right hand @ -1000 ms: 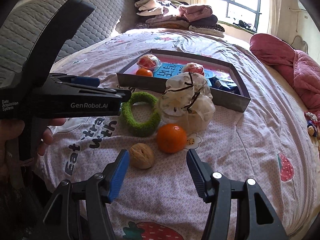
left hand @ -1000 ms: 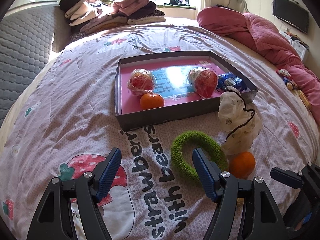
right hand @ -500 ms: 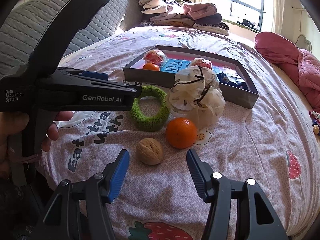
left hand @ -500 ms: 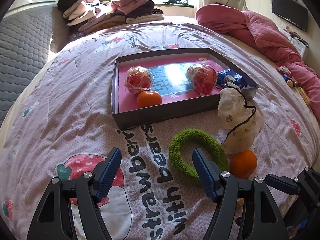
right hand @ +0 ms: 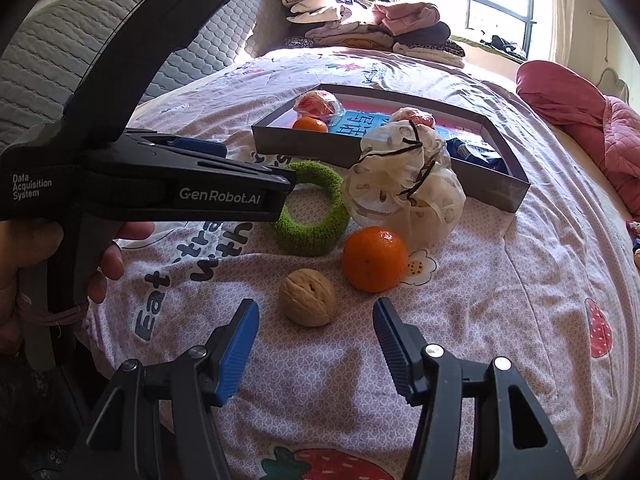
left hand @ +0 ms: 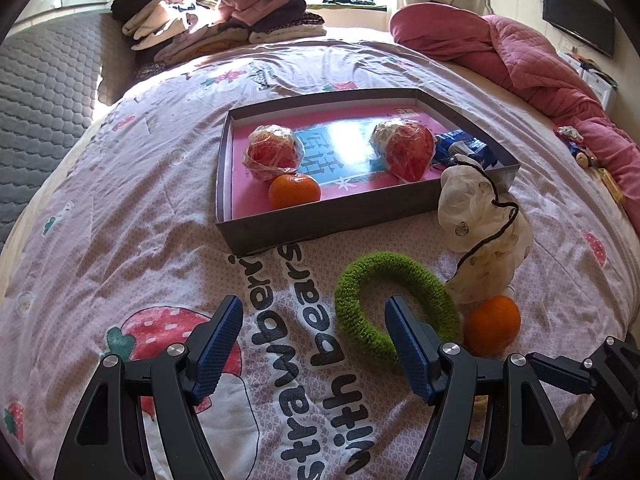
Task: Organize objects
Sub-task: 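Move the left tool over the green ring while the right tool approaches the walnut, then grasp the green fuzzy ring with the left tool while the right tool grasps the walnut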
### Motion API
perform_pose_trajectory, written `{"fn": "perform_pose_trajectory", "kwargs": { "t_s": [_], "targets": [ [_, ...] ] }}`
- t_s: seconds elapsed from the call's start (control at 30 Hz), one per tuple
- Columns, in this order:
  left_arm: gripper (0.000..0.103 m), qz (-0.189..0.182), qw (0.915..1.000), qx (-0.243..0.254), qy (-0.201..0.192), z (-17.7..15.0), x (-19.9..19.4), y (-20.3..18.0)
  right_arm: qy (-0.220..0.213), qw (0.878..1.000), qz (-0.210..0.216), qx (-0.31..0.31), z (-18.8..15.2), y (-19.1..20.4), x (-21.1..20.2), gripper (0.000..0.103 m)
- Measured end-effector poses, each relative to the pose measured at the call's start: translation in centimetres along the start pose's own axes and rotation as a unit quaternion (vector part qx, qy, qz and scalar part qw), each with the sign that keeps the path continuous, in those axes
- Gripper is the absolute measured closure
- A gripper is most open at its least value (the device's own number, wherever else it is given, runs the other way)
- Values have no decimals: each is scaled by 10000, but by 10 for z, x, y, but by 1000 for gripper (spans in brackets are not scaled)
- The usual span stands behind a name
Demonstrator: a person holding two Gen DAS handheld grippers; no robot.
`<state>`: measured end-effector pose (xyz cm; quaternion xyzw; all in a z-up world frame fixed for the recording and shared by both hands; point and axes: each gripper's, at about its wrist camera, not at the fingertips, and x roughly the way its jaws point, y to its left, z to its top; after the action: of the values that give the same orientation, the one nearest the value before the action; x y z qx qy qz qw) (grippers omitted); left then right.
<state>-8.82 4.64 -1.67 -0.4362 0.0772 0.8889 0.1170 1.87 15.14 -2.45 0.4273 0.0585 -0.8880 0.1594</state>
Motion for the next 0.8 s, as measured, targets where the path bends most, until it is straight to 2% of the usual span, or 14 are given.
{"fn": "perform_pose_trajectory", "kwargs": {
  "t_s": [0.37,0.7,0.8],
  "targets": [
    [28,-13,10000,-11,-20,0,8,-2,61,10000,-15,4,0,2,13,51],
    [28,50,9999,-56,102,-2,26,0,35,9999,73,71,-1,2,20,69],
    [28,30,9999,-58,117,-2,30,-1,18,10000,62,34,-2,4,19,69]
  ]
}}
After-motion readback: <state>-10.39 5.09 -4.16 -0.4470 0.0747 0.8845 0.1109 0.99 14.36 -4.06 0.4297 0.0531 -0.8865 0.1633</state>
